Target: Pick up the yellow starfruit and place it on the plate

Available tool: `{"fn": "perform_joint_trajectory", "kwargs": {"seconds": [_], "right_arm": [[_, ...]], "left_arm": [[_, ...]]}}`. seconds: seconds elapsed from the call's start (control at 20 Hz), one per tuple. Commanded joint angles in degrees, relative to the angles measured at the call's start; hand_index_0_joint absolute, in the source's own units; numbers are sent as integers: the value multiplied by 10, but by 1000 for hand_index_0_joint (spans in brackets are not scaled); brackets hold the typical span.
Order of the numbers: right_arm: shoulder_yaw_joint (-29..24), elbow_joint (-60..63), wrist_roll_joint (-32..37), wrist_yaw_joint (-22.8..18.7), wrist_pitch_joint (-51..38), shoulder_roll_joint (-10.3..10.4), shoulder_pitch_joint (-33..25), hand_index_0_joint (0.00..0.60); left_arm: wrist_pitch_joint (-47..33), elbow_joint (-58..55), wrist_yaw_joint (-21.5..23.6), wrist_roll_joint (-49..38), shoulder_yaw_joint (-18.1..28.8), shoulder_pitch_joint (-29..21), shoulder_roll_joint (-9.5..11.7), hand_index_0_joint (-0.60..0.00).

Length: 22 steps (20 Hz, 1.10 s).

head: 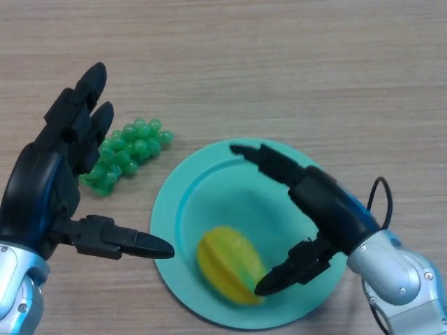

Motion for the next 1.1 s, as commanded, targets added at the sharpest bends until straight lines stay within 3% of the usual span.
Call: {"fn": "perform_joint_trajectory", "kwargs": {"seconds": [0.05, 0.25, 0.35, 0.5, 0.6, 0.75, 0.8, 0.9, 1.1], "right_arm": [[-56, -39, 15, -43, -62, 2, -26, 0], [-126, -86, 57, -22, -29, 2, -27, 0], [-158, -124, 111, -9, 8, -6, -22, 0], [-219, -205, 247, -35, 84, -24, -2, 0], [-247, -223, 301, -65, 75, -32, 17, 0], [-245, -220, 297, -59, 49, -39, 32, 0], [-249, -224, 292, -32, 38, -39, 50, 0], [-259, -235, 310, -17, 43, -36, 67, 0], [-259, -243, 302, -26, 51, -36, 69, 0]], "left_arm": [[-95, -29, 22, 3, 16, -13, 10, 0], [-79, -41, 26, 8, 7, -18, 10, 0], [-91, -41, 24, 0, 14, -13, 9, 0], [-90, -33, 27, 3, 14, -16, 10, 0], [-80, -38, 31, 7, 17, -28, 15, 0], [-87, -36, 43, 14, 10, -35, 13, 0], [-89, -33, 40, 17, 5, -34, 13, 0], [-98, -32, 37, 22, 11, -36, 15, 0], [-105, -21, 35, 17, 19, -36, 17, 0]]}}
